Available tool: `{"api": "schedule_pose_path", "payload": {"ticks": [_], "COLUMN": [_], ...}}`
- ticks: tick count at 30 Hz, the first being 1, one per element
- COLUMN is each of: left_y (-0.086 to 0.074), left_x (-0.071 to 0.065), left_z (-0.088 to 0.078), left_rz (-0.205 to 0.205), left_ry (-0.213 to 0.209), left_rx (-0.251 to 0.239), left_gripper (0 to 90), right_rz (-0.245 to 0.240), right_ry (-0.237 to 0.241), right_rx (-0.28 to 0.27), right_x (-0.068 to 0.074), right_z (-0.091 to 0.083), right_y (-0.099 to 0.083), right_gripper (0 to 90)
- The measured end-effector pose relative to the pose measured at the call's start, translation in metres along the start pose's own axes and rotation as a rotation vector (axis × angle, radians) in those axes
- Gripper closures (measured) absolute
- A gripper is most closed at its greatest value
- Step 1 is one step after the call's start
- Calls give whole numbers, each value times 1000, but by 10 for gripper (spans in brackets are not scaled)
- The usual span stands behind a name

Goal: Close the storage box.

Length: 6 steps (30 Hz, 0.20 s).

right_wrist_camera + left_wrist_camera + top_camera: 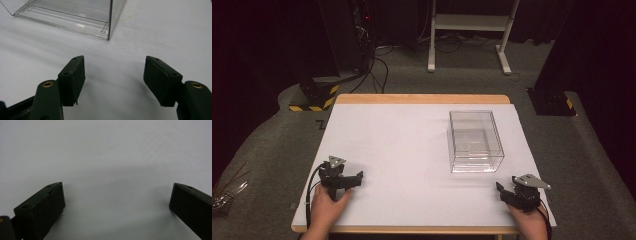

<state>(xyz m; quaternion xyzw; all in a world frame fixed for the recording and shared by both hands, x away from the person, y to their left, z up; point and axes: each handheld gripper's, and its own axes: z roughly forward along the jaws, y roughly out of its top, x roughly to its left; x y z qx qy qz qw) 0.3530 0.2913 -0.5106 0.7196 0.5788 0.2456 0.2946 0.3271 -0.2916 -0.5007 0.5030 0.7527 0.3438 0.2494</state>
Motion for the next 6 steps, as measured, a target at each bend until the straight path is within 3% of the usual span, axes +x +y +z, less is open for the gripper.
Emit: {"api": "schedule_pose_path", "payload": {"ticks": [6], "left_y": [0], "left_x": [0], "left_z": [0], "left_rz": [1], "left_ry": [1], "left_rx": [1], "left_gripper": [5], "right_rz": [18], "right_ry": [18], "right_rx": [13], "right_x": [-3], "right_z": [2], "right_y": [0], "right_gripper": [339]}}
